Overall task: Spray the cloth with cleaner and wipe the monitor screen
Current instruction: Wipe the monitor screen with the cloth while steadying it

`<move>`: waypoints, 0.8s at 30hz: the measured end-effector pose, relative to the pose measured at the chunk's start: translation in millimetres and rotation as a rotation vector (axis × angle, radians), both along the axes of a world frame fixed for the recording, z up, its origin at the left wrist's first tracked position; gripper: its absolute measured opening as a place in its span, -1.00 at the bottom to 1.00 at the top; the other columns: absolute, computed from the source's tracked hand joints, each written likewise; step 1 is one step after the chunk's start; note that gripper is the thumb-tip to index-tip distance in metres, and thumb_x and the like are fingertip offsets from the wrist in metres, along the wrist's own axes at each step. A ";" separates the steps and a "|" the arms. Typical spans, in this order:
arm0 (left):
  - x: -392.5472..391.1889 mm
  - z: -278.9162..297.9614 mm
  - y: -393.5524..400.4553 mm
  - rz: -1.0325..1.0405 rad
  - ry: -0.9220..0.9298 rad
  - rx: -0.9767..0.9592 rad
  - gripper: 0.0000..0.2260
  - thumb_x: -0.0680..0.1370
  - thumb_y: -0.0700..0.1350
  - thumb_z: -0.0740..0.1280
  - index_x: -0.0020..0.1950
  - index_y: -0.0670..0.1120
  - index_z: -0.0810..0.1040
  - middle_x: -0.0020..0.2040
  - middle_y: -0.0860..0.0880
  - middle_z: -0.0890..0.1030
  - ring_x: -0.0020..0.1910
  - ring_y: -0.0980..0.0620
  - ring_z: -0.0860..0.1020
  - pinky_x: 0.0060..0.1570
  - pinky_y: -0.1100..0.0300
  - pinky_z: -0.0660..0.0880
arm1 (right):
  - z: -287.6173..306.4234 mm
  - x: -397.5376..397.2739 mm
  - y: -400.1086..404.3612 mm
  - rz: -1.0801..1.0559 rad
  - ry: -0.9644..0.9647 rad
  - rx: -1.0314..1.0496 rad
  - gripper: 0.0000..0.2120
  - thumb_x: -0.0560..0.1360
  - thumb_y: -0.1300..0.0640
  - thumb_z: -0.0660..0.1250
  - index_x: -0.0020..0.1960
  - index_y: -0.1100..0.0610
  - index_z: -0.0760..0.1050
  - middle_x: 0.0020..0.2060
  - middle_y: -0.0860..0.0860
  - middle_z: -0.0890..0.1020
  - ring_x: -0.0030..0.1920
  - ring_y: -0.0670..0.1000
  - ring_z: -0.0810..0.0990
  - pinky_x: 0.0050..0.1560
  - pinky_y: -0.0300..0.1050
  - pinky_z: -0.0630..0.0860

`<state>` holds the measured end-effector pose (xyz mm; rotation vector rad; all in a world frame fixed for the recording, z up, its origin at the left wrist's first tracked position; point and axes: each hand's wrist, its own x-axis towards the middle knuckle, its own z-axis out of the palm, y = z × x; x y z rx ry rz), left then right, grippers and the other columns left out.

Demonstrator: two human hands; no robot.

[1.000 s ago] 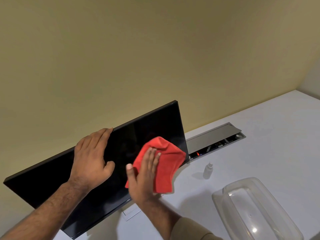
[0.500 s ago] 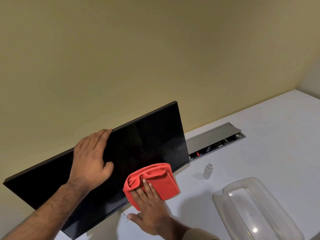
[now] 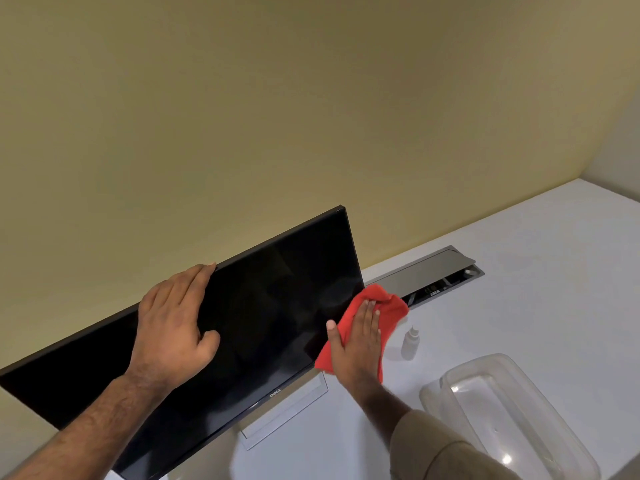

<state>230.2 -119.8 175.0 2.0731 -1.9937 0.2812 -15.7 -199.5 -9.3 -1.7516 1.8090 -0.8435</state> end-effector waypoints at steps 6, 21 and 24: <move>0.7 -1.1 -1.5 -0.002 -0.006 -0.002 -0.14 0.17 -0.06 0.31 0.51 -0.10 0.32 0.40 -0.10 0.47 0.33 -0.14 0.42 0.31 -0.07 0.26 | 14.5 5.3 -27.1 -0.054 -0.041 -0.108 -0.08 0.47 -0.49 -0.24 0.61 0.09 -0.17 0.61 -0.03 -0.08 0.59 -0.01 -0.13 0.55 0.05 -0.07; -0.3 -0.6 0.5 0.006 -0.006 0.011 -0.14 0.18 -0.05 0.31 0.52 -0.13 0.33 0.41 -0.13 0.47 0.34 -0.16 0.43 0.32 -0.09 0.26 | 34.1 18.5 -32.0 -0.136 -0.152 -0.133 -0.12 0.45 -0.53 -0.19 0.61 -0.05 -0.14 0.59 -0.14 -0.06 0.59 -0.05 -0.13 0.48 0.10 -0.10; -0.3 0.3 0.3 0.006 -0.008 0.018 -0.13 0.18 -0.05 0.32 0.53 -0.13 0.32 0.41 -0.13 0.47 0.34 -0.16 0.43 0.32 -0.08 0.25 | 64.2 21.3 -50.7 -0.091 -0.138 -0.238 -0.15 0.47 -0.51 -0.14 0.60 -0.05 -0.12 0.60 -0.14 -0.03 0.59 -0.07 -0.17 0.46 0.07 -0.15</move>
